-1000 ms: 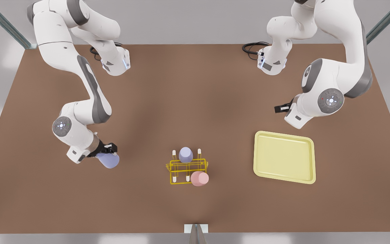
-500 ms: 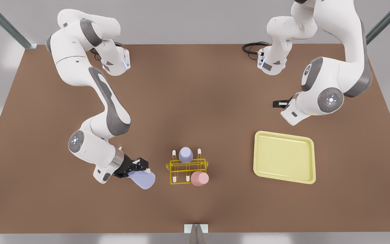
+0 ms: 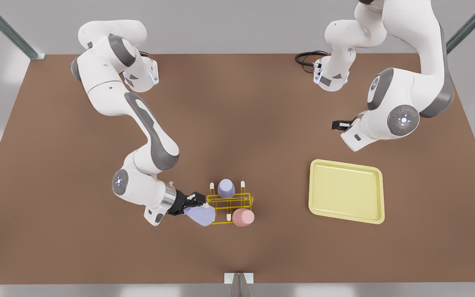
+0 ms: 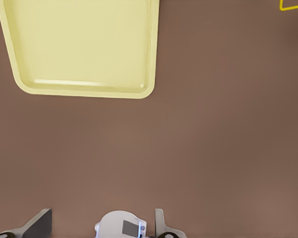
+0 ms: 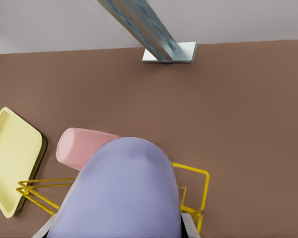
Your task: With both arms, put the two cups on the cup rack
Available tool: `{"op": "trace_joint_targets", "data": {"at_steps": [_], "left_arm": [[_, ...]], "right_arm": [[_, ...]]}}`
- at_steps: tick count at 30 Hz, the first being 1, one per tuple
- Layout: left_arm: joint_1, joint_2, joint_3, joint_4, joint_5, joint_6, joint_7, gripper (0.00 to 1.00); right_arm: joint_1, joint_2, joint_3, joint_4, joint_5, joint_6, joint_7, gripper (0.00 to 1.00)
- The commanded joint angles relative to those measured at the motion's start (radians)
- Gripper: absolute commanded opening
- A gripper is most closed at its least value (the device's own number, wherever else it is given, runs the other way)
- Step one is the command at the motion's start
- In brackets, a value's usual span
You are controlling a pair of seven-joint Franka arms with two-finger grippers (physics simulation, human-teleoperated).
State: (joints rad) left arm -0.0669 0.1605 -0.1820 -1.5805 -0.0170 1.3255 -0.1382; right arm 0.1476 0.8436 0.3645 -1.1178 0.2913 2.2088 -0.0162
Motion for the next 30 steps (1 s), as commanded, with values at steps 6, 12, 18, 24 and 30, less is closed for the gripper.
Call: {"op": "trace_joint_targets", "data": {"at_steps": [6, 12, 18, 24, 30], "left_arm": [[-0.001, -0.006, -0.001, 0.0, 0.0, -0.003, 0.049, 1.0], [-0.001, -0.004, -0.001, 0.0, 0.0, 0.001, 0.049, 1.0], [-0.001, -0.001, -0.001, 0.0, 0.002, 0.003, 0.051, 1.0], [-0.001, -0.001, -0.001, 0.002, 0.003, 0.007, 0.051, 1.0], [-0.001, -0.007, -0.002, 0.01, 0.0, 0.0, 0.049, 1.0]], "right_arm": [[0.013, 0.052, -0.001, 0.039, 0.002, 0.008, 0.005, 0.87], [0.029, 0.069, -0.001, 0.039, 0.02, 0.005, 0.005, 1.0], [0.035, 0.094, 0.014, 0.084, 0.045, -0.003, 0.007, 1.0], [-0.085, 0.051, 0.011, 0.153, 0.046, -0.228, 0.002, 1.0], [-0.303, -0.29, -0.042, 0.131, -0.732, -0.813, -0.163, 1.0]]}}
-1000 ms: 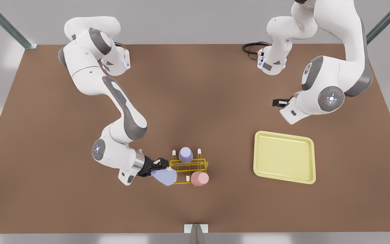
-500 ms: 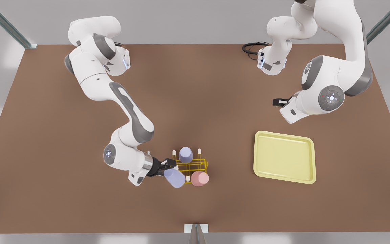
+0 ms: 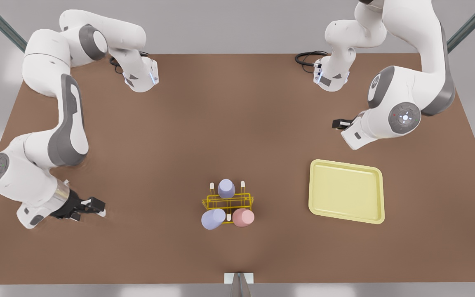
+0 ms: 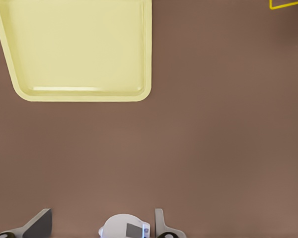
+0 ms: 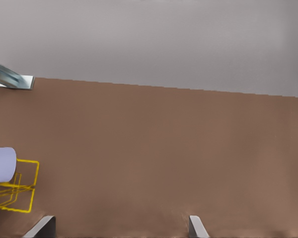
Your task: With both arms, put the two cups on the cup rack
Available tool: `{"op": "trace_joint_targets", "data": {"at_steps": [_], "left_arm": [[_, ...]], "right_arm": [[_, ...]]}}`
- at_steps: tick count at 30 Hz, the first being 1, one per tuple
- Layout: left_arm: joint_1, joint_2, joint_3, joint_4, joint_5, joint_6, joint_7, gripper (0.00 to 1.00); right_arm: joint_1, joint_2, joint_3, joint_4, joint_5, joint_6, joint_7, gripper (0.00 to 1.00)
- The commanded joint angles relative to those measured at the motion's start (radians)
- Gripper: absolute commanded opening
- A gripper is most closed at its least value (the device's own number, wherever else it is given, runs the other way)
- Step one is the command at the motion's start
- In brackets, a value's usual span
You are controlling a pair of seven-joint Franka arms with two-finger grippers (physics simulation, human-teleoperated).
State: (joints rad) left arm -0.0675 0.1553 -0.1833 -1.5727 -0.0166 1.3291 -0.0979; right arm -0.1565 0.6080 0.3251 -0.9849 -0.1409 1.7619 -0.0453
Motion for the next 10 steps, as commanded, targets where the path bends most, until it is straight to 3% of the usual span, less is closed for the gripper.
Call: {"op": "trace_joint_targets", "data": {"at_steps": [1, 2, 4, 5, 7, 10], "left_arm": [[0.0, 0.0, -0.001, 0.0, 0.0, -0.002, 0.009, 1.0], [0.0, 0.0, -0.001, 0.0, 0.0, -0.004, 0.01, 1.0], [0.0, -0.002, -0.001, 0.0, 0.0, -0.001, 0.01, 1.0], [0.0, -0.002, -0.001, 0.0, 0.0, -0.001, 0.01, 1.0], [0.0, 0.0, -0.001, 0.0, 0.0, 0.001, 0.01, 1.0], [0.0, 0.0, -0.001, 0.0, 0.001, -0.001, 0.01, 1.0]], "right_arm": [[0.037, -0.131, -0.003, -0.001, -0.296, -0.481, -0.125, 1.0], [0.049, -0.232, -0.009, -0.029, -0.226, -0.573, -0.018, 1.0], [0.112, -0.459, -0.171, -0.283, -0.028, -0.552, 0.025, 1.0], [0.118, -0.516, -0.202, -0.407, 0.03, -0.478, 0.054, 1.0], [0.12, -0.562, -0.236, -0.532, 0.06, -0.368, 0.071, 1.0], [0.12, -0.568, -0.248, -0.526, 0.067, -0.369, 0.062, 1.0]]}}
